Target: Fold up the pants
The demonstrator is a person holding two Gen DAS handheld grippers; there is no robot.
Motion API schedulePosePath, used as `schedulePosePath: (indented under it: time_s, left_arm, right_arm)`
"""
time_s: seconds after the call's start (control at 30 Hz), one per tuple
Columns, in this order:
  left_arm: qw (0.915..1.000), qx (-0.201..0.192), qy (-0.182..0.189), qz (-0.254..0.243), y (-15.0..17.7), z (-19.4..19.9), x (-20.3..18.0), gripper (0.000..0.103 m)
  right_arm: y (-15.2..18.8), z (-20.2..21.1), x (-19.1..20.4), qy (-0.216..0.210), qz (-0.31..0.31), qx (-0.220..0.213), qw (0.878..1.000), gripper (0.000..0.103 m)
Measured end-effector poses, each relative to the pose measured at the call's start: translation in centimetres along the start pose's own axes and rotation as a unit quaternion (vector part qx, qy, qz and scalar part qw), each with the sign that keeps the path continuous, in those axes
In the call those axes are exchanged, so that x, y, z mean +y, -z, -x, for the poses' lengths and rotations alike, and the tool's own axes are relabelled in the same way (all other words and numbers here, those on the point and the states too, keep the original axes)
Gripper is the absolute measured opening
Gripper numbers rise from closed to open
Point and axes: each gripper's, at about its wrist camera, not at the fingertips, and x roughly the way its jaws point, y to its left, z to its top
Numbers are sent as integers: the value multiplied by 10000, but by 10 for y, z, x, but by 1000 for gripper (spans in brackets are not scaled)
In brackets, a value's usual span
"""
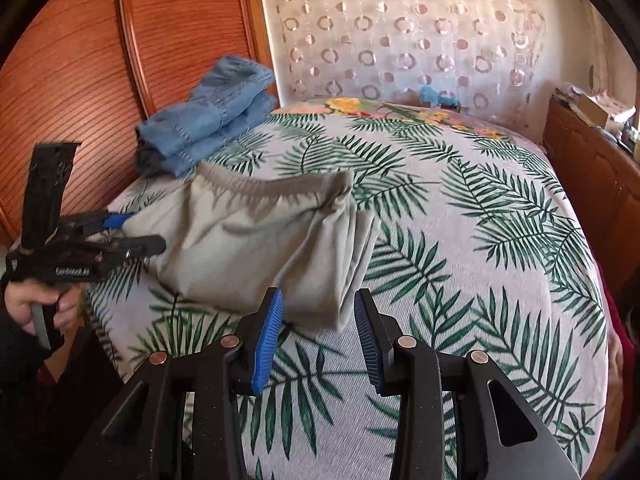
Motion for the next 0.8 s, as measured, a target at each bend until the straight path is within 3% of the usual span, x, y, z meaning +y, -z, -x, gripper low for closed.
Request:
schedulePosePath:
  time_s: [0.13,0.27,0.53,0.7,0.8]
  left_arm:
    - [9999,-42,-95,-78,2,-1,-2,78]
    - [9998,-73,-158,-135,2,-2,-4,78]
    - [9997,-74,-155,-160,2,-2,-3,78]
    - [9996,-103,-177,-177,2,-2,-3,79]
    - [9996,-111,-178,-179,2,-2,-3,79]
  right_arm:
    - [3,-1,-5,5,-1,92,10000,38]
    - [-2,-9,-5,-48,11,144,9999,31]
    - [-5,-15,-8,-305,-7,188,9994,9]
    - [-8,5,-16,70,-22,-146,9999,3]
    - [-4,3,-16,110,1,-44,9999,3]
